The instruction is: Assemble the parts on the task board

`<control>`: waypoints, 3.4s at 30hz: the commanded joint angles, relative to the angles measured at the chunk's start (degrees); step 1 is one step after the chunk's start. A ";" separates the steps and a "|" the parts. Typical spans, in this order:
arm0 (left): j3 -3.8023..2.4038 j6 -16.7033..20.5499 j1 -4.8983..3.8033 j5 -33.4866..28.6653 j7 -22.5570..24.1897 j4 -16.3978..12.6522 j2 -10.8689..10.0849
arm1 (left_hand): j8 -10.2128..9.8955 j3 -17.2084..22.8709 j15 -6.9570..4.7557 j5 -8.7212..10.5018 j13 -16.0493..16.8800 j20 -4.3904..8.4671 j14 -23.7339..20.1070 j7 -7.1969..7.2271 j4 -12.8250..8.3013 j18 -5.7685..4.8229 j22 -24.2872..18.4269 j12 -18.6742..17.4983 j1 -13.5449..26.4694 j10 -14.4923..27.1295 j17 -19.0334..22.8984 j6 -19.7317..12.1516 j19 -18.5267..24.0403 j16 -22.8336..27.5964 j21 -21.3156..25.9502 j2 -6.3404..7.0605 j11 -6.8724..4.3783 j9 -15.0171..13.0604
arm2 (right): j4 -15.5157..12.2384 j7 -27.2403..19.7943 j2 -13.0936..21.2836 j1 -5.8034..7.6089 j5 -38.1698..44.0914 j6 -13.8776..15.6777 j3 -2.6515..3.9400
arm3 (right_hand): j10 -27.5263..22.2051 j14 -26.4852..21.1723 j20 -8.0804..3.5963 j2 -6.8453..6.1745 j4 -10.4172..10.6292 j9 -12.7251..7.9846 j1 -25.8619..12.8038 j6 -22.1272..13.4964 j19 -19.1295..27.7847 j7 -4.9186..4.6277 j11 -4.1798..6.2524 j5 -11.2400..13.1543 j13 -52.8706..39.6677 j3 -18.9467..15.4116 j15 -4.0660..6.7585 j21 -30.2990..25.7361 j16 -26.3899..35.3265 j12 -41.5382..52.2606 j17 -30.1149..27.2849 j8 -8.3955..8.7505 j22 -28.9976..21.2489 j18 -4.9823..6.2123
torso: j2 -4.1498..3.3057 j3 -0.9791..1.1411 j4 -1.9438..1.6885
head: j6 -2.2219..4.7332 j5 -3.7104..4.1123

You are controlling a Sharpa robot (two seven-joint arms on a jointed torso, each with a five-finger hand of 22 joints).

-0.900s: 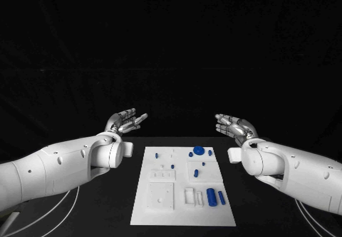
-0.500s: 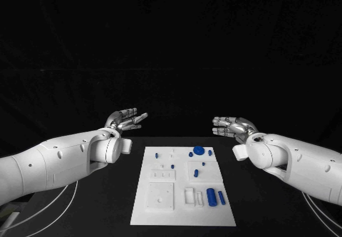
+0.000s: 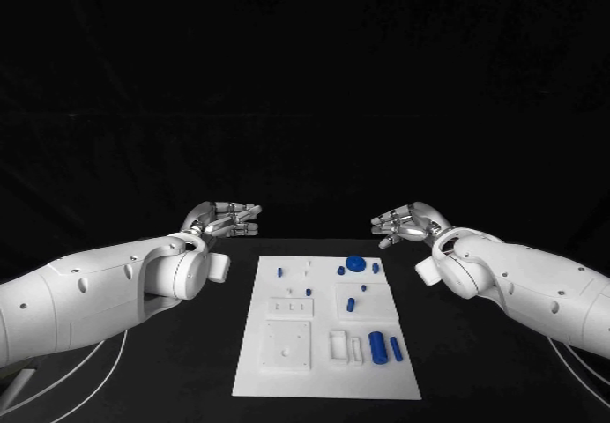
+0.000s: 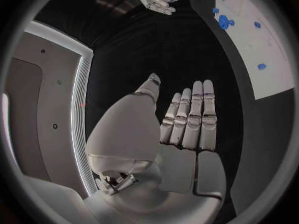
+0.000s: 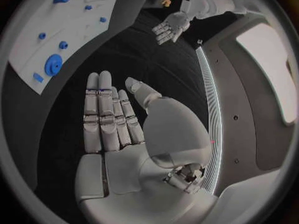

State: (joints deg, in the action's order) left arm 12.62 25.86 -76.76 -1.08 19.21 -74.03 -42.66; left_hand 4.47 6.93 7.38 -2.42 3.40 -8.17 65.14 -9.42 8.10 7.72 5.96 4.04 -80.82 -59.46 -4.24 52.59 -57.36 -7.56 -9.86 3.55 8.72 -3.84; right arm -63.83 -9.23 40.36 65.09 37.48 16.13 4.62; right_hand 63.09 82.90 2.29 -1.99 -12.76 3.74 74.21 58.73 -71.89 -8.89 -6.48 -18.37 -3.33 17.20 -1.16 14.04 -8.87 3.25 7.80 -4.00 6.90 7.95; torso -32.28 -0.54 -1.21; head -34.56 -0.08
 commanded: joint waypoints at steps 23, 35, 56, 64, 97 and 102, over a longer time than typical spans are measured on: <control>-0.57 -12.12 -2.83 6.46 0.41 -12.73 -5.00 | -0.85 -4.42 -3.65 -0.33 -0.03 5.67 6.51 0.87 -11.56 -5.10 4.35 -0.62 -0.55 -6.37 0.06 4.47 -2.59 -5.06 -7.25 -3.73 -2.21 0.11 | 0.78 13.27 -3.70 2.63 52.98 -2.34 0.68 | -2.74 -0.10 -3.27 -2.83 -3.18 -0.15 0.87 0.67 -10.89 0.47 -0.03 1.22 -0.02 -2.56 1.03 18.04 -39.30 0.04 24.39 0.46 15.39 2.76 | -7.12 -1.17 -4.22 | 3.56 3.59; -0.77 -12.00 -3.39 6.67 0.18 -13.50 -5.31 | -0.92 -4.85 -3.45 -0.34 -0.02 5.54 6.12 0.71 -12.44 -5.13 5.16 -0.62 0.41 -5.28 0.12 4.07 -1.52 -5.31 -8.39 -4.03 -1.89 0.14 | 0.17 17.79 -4.74 2.66 60.80 -2.63 0.65 | -2.88 -0.33 -3.14 -5.34 -1.37 -0.19 1.68 0.11 -11.20 1.03 0.04 4.00 -0.03 0.54 0.88 17.71 -41.13 0.07 22.86 0.44 18.02 2.75 | -8.97 -1.43 -4.59 | 3.71 4.26; -0.84 -13.08 -3.49 6.73 -0.50 -13.50 -4.99 | -0.85 -5.03 -3.40 -0.33 -0.02 5.43 6.07 0.62 -12.46 -5.05 5.22 -0.61 0.69 -5.02 0.12 3.75 -1.31 -5.36 -8.57 -4.26 -1.82 0.10 | 1.68 18.40 -6.65 2.61 64.72 -3.64 0.12 | -2.65 -0.53 -3.20 -6.12 -1.26 -0.21 1.64 1.05 -13.21 1.03 0.15 6.41 0.01 6.24 0.92 14.76 -42.48 0.05 21.74 0.48 20.23 2.88 | -10.74 -1.61 -4.53 | 4.09 4.24; -0.88 -13.32 -3.64 6.77 -0.67 -13.76 -5.00 | -0.85 -5.09 -3.37 -0.33 -0.02 5.40 6.02 0.61 -12.43 -5.04 5.22 -0.61 0.75 -4.98 0.13 3.74 -1.26 -5.35 -8.60 -4.30 -1.80 0.10 | 2.70 17.63 -7.31 2.51 64.70 -3.01 -0.01 | -1.92 -0.64 -3.28 -6.16 -1.66 -0.21 0.94 1.72 -13.06 1.11 0.30 7.41 0.02 8.90 1.02 14.42 -42.55 0.03 21.48 0.48 21.46 2.81 | -11.22 -1.69 -4.57 | 3.97 4.46; -0.89 -13.67 -3.83 6.90 -0.96 -12.70 -4.32 | -0.85 -5.22 -3.36 -0.33 -0.02 5.38 5.99 0.64 -12.36 -5.03 5.18 -0.61 0.75 -4.97 0.13 3.78 -1.19 -5.35 -8.67 -4.46 -1.80 0.11 | 3.60 16.87 -8.07 2.13 64.79 -3.15 -0.21 | 4.83 -0.60 -4.37 -5.10 -0.36 -0.06 -1.60 7.16 -13.31 2.40 2.05 10.26 -0.02 17.17 2.20 14.54 -42.74 0.02 21.72 0.33 25.18 1.71 | -12.18 -2.04 -4.56 | 3.90 4.83; -0.89 -13.74 -3.83 6.90 -1.06 -12.70 -4.31 | -0.85 -5.22 -3.36 -0.33 -0.02 5.38 5.99 0.64 -12.36 -5.03 5.18 -0.61 0.75 -4.97 0.13 3.78 -1.19 -5.35 -8.67 -4.46 -1.80 0.11 | 3.37 17.90 -8.09 2.12 66.19 -0.64 -0.22 | 8.78 -0.63 -5.07 -4.30 -1.04 0.15 -0.06 9.72 -12.79 3.01 3.05 13.44 -0.14 20.17 2.83 15.29 -42.83 0.05 21.87 0.27 26.40 1.07 | -12.27 -2.05 -4.63 | 4.05 4.85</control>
State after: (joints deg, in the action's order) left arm 11.80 13.10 -80.47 5.65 17.98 -86.66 -47.11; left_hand 3.82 1.98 4.21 -2.64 3.36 -2.75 71.54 -8.69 -4.32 3.35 11.10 3.69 -80.52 -64.81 -4.17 56.49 -58.86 -12.64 -18.28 -0.61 6.78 -3.76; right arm -60.32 8.16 32.29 67.26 101.77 13.74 4.43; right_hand 71.33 82.19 -2.48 -6.78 -13.72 3.72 73.33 68.20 -84.04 -5.91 -3.67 -5.09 -3.27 37.19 1.24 29.24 -51.49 3.01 29.64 -3.63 33.34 9.20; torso -44.48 -2.59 -5.78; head -30.61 4.77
